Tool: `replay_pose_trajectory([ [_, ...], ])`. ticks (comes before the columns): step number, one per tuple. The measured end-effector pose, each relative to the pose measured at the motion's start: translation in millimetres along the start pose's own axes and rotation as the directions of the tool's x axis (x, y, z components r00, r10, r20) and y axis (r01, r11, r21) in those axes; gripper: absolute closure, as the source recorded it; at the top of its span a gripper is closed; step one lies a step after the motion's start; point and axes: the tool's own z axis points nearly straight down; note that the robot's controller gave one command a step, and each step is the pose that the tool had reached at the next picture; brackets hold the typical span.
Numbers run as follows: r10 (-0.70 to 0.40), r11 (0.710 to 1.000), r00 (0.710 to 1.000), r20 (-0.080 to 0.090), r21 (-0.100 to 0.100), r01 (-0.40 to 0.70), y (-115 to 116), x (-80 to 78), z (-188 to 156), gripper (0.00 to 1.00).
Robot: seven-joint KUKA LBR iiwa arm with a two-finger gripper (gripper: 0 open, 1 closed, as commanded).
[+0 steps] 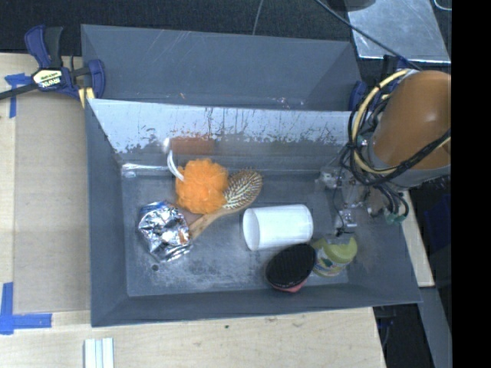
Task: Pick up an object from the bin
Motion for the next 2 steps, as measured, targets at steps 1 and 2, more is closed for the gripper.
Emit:
replay_pose_trajectory([
  [1,0.151,0.989,0.988,0.011,-0.002,-0.151,65,-1.3,100,0.0],
  [2,-0.162,0.987,0.986,0.035,0.004,0.162,42,8.1,96,0.0],
])
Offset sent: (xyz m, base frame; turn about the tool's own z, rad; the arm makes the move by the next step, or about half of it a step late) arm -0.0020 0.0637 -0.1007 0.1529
